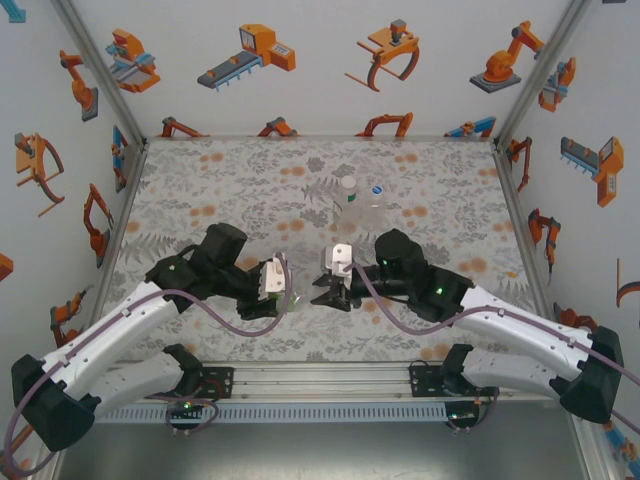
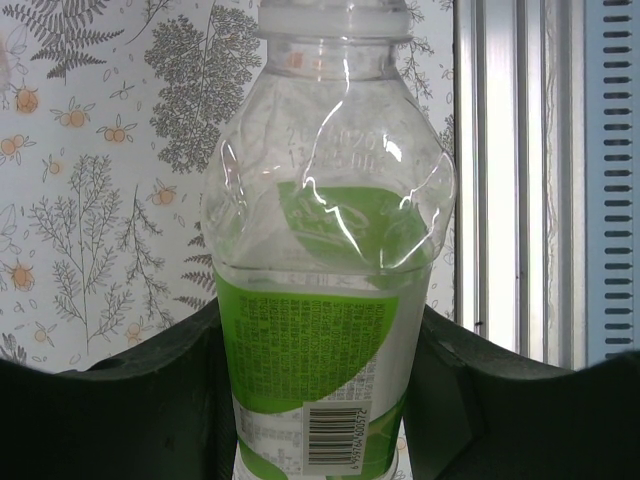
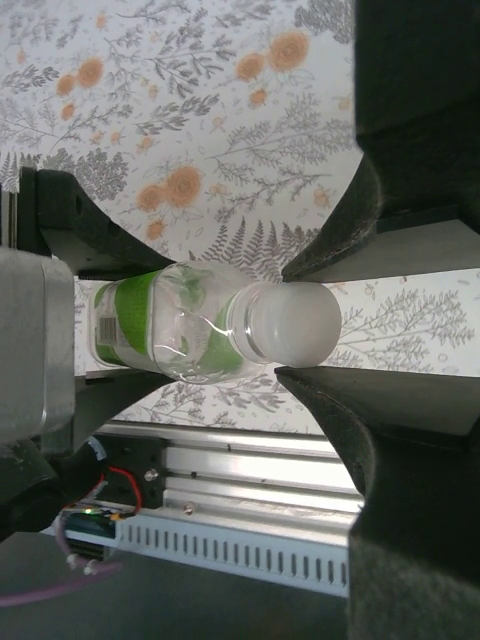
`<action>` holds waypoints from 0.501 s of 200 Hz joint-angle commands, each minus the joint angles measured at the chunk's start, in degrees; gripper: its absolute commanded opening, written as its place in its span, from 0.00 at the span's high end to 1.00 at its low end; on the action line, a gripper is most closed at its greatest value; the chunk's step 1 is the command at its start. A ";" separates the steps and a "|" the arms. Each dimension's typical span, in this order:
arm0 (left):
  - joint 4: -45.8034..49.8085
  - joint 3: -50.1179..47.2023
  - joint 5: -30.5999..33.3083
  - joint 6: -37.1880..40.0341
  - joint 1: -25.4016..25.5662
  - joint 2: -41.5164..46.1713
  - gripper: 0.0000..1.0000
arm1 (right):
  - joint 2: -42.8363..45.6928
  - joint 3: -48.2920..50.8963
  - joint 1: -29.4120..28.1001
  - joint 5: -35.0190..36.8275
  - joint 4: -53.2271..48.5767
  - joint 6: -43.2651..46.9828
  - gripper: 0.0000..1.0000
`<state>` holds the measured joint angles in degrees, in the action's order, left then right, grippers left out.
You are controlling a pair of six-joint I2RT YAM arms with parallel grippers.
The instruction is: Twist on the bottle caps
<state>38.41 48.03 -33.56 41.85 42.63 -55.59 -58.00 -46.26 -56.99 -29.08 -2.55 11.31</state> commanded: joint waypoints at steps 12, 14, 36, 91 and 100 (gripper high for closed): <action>-5.34 1.63 -5.20 1.77 0.70 1.94 1.00 | -2.37 -0.23 -0.52 5.50 2.80 -24.16 1.00; -5.43 1.56 -4.98 1.75 0.70 1.99 1.00 | -2.38 -0.19 -0.54 5.76 2.87 -25.64 1.00; -6.70 1.19 -3.23 0.98 0.63 2.50 1.00 | -2.12 0.89 -0.51 9.68 4.56 -43.45 1.00; -9.49 -0.03 0.07 -0.68 0.61 4.12 1.00 | -4.51 0.29 -0.52 17.01 -0.95 -80.76 0.98; -9.75 -0.04 0.28 -0.78 0.63 4.39 1.00 | -4.97 0.43 -0.57 17.20 -0.68 -84.45 0.95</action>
<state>38.20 47.42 -28.27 41.58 42.59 -52.80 -60.58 -46.13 -56.93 -14.57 -2.26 -51.72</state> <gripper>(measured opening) 0.520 0.360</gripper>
